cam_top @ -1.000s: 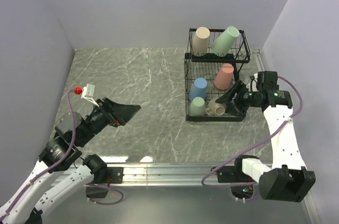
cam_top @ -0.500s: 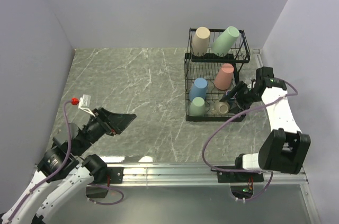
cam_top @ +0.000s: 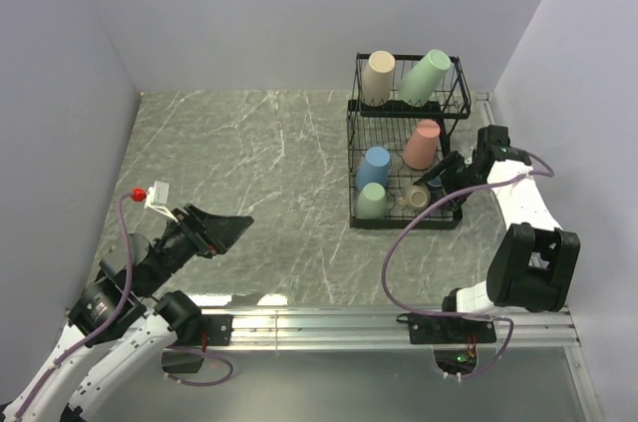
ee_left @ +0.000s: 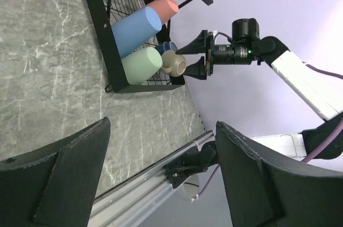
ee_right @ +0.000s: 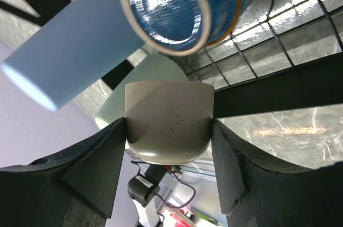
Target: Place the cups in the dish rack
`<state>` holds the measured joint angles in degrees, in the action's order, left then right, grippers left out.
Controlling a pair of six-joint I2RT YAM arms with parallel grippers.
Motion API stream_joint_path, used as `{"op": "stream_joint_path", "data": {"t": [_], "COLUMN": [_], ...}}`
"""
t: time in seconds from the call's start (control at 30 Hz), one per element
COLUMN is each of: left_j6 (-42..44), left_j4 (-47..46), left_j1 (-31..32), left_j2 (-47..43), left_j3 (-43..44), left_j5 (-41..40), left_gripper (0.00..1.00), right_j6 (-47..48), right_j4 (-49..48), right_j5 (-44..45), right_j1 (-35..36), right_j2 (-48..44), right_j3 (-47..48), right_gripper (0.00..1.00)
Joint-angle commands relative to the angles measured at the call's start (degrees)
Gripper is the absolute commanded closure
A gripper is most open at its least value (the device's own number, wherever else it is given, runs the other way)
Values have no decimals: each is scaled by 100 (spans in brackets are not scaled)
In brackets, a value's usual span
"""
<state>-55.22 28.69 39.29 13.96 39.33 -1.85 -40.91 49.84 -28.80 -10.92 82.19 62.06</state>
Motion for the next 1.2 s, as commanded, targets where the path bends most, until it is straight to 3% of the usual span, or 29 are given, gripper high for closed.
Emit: {"op": "stream_joint_path", "data": {"t": [0.0,0.83,0.9,0.93,1.0,1.03,1.17], "left_j6": [64,196,187,187,178,178,178], "left_j4": [-4,295,348,357,392,401,383], "left_j1": [-9,-9,-18,-18,-9,-18,-18], "left_j2": [-77,-314,-349,-350,-367,-359,-359], "left_j3": [163,127,154,171,189,189,206], "left_j5": [-132,-386,-430,-439,-466,-466,-466], "left_gripper": [16,15,15,15,15,15,15], "right_j6": [-198,-480,-445,-436,-427,-427,-427], "right_j4": [-256,-467,-467,-458,-441,-441,-423], "right_j5": [224,770,770,814,849,858,867], "right_j1": [-7,661,731,740,793,810,854], "right_j2": [69,719,745,754,763,772,772], "right_j3": [-124,-256,-274,-265,-247,-230,-186], "right_gripper": [100,99,91,73,60,49,38]}}
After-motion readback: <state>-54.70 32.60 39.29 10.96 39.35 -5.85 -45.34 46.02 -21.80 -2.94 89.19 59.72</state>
